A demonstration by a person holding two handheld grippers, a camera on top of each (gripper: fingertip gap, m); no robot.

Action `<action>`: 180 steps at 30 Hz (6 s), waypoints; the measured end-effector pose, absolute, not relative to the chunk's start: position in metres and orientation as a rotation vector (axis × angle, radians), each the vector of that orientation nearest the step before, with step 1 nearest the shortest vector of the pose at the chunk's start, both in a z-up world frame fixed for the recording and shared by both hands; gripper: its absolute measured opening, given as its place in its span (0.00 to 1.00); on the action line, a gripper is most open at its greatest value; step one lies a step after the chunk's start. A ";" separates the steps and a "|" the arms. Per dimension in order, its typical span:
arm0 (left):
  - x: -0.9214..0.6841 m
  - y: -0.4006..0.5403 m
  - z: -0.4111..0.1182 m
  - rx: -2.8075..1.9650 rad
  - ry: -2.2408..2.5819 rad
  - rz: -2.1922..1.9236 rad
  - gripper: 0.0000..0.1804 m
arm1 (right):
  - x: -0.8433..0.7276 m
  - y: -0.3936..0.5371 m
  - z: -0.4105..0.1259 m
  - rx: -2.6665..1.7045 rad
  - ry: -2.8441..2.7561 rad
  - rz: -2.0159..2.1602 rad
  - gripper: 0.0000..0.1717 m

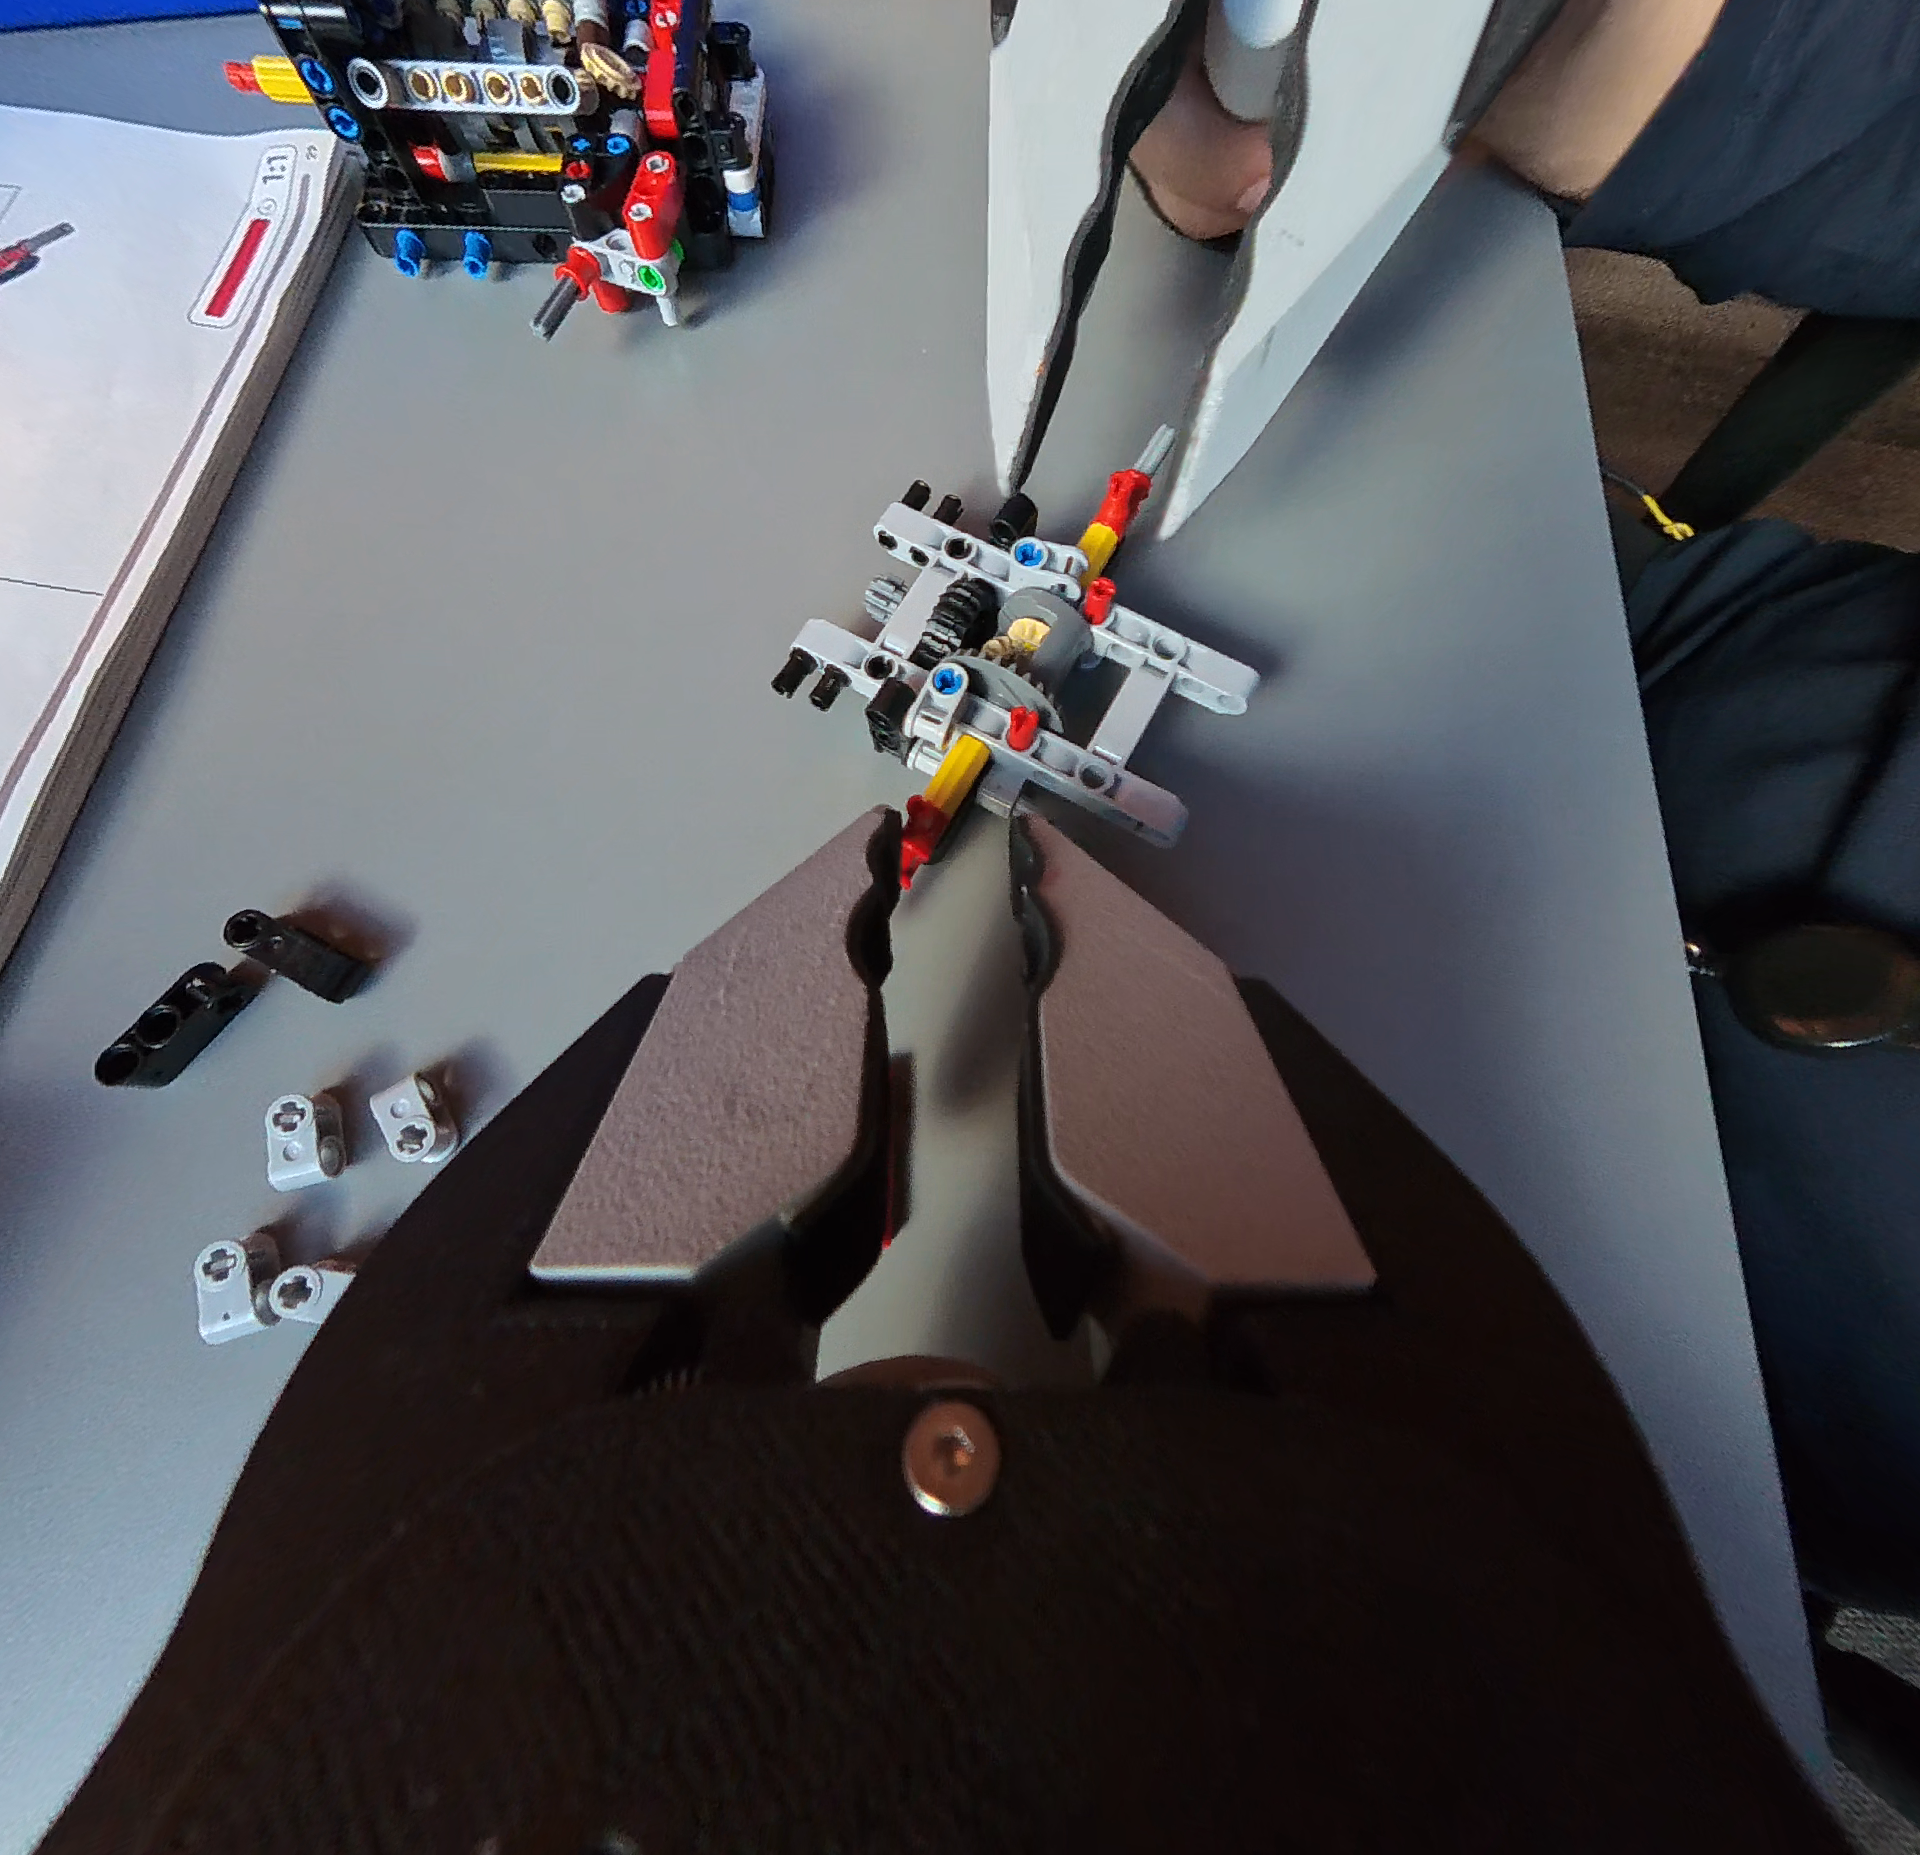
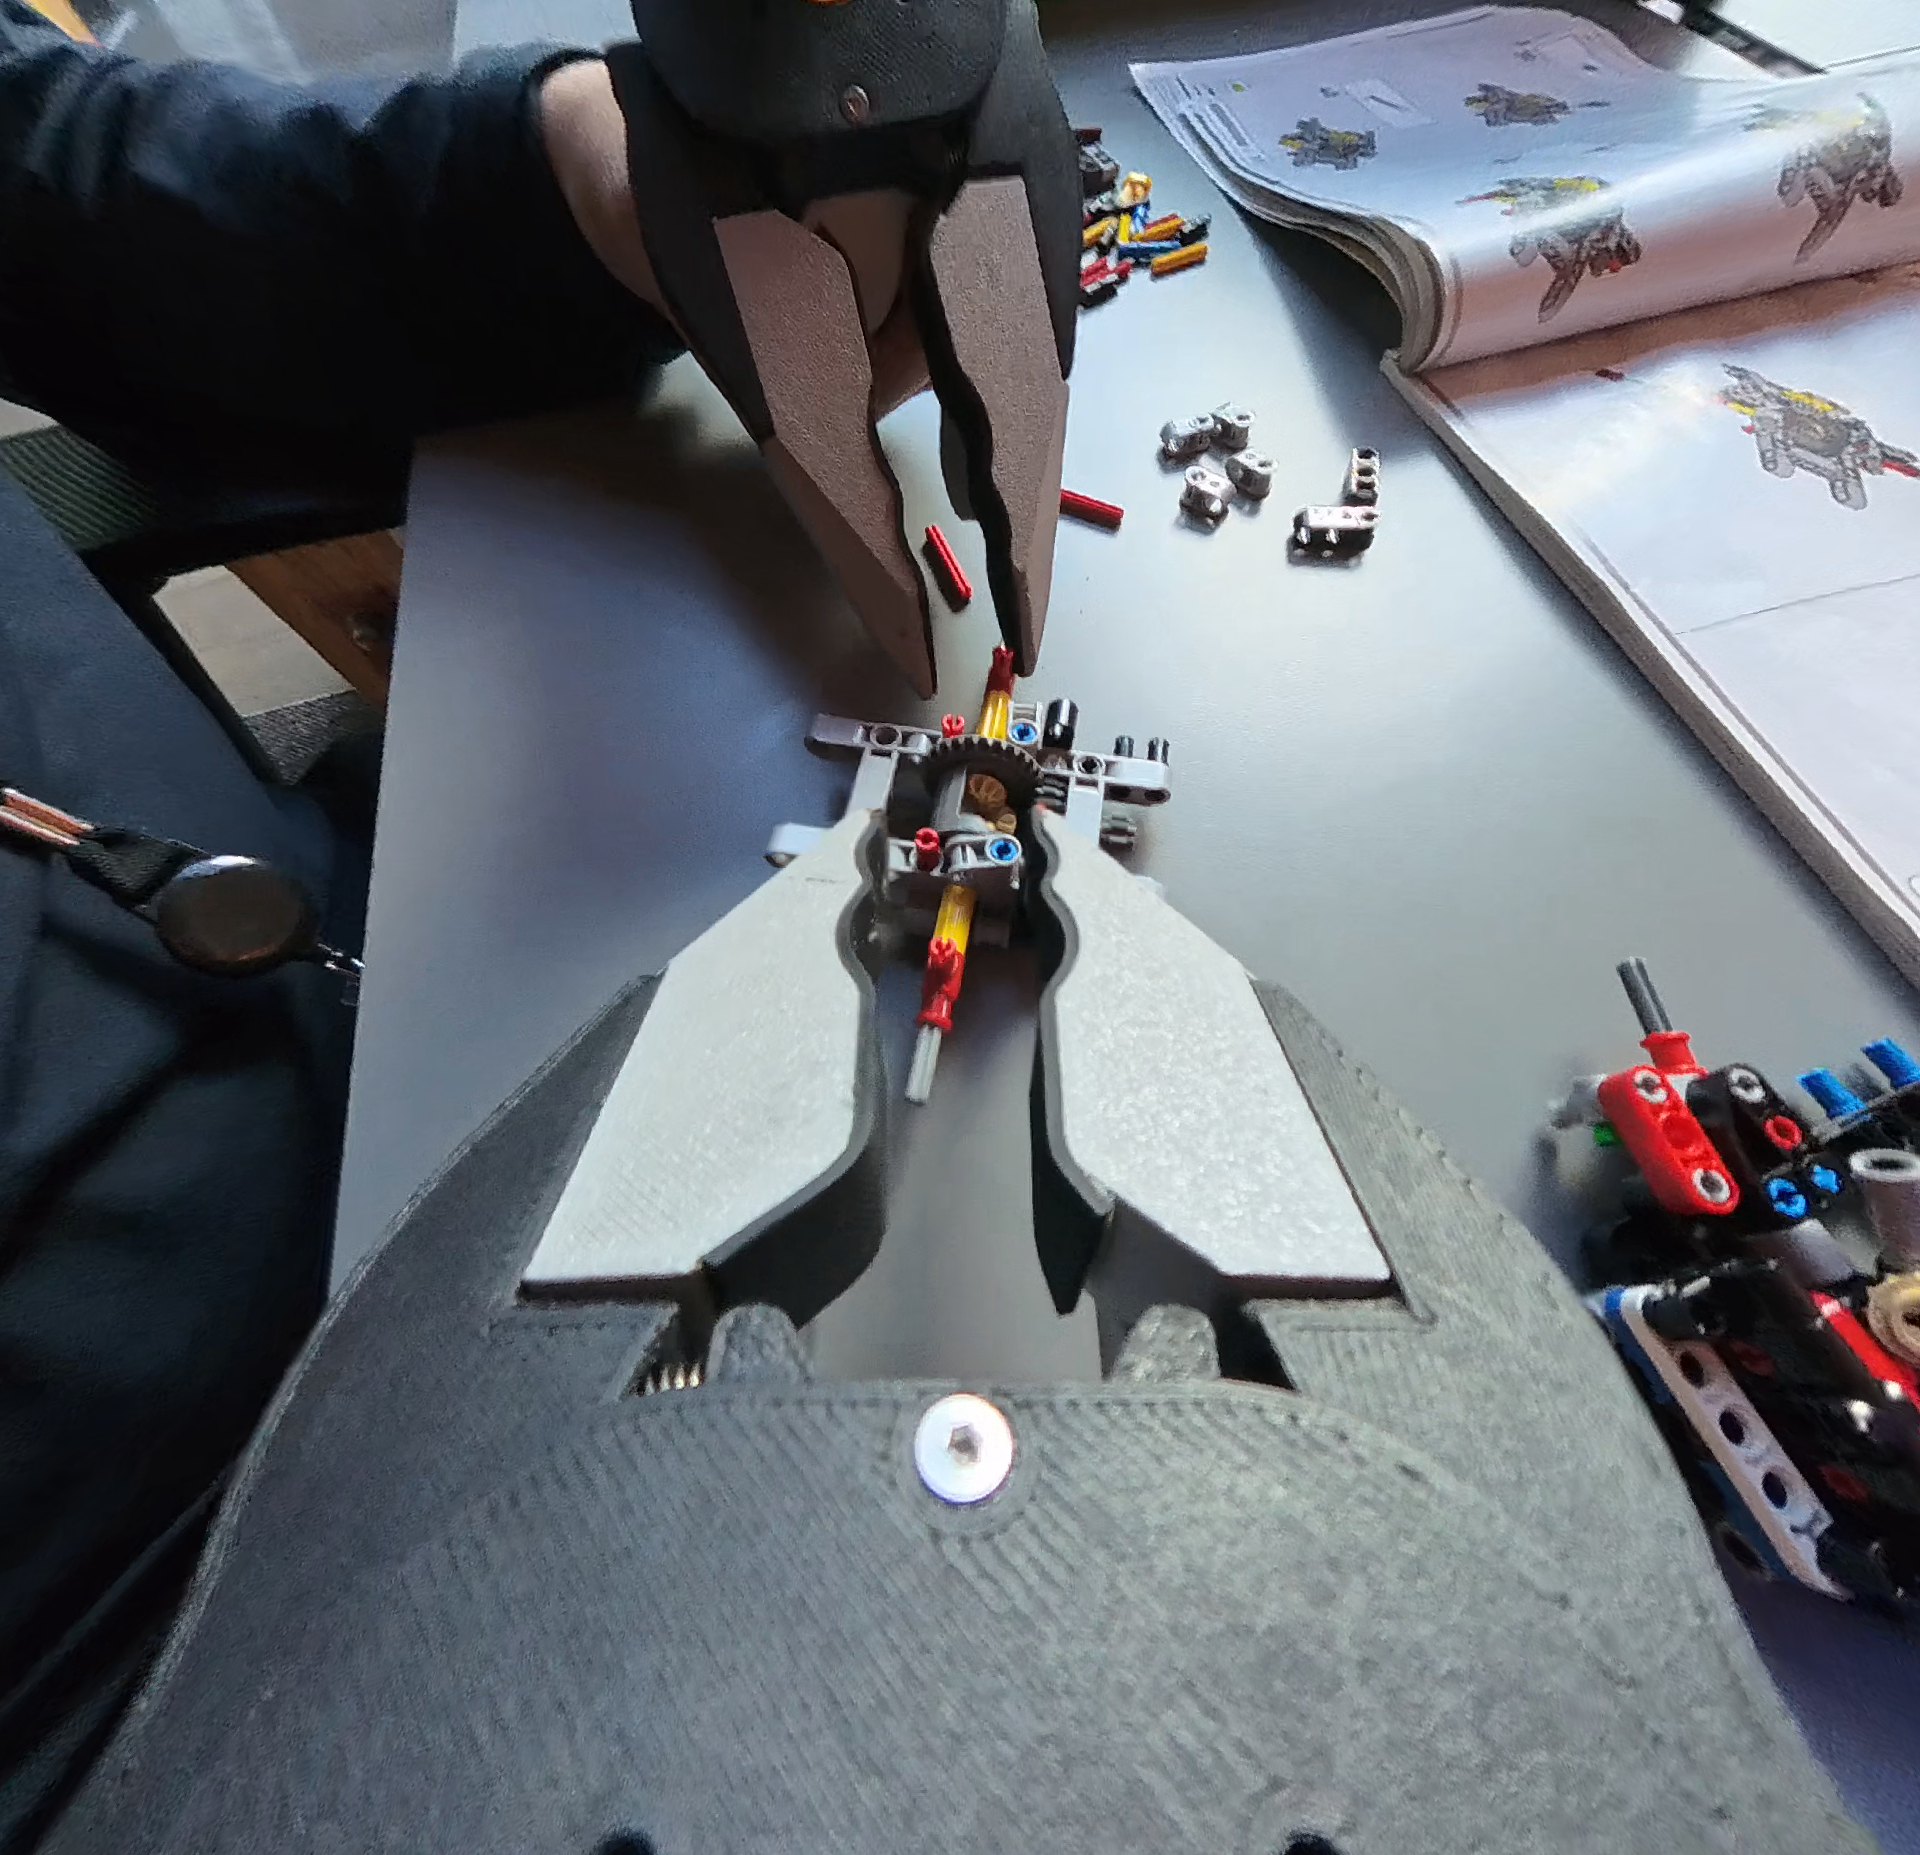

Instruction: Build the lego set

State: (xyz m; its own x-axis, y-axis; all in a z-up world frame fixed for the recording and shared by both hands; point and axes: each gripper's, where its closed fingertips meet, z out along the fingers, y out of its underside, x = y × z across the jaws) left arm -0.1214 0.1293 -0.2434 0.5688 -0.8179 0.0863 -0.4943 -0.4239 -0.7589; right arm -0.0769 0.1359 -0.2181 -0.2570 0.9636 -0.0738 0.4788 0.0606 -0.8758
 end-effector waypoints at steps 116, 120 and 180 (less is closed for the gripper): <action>-0.128 0.132 -0.227 -2.031 1.020 -0.597 0.00 | -0.100 0.126 -0.239 -1.090 -2.424 0.643 0.12; -0.130 0.129 -0.237 -2.089 1.029 -0.611 0.02 | -0.097 0.129 -0.235 -1.154 -2.377 0.688 0.16; -0.143 0.149 -0.207 -2.010 0.772 -0.670 0.06 | -0.078 0.166 -0.133 -1.763 -1.419 2.357 0.27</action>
State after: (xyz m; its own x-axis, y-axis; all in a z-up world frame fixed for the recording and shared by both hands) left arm -0.1429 0.1494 -0.2066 0.6644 -0.7285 0.1669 -0.2679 -0.4406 -0.8568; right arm -0.0783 0.1655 -0.1334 -0.4122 0.3763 -0.8298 0.5574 -0.6162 -0.5564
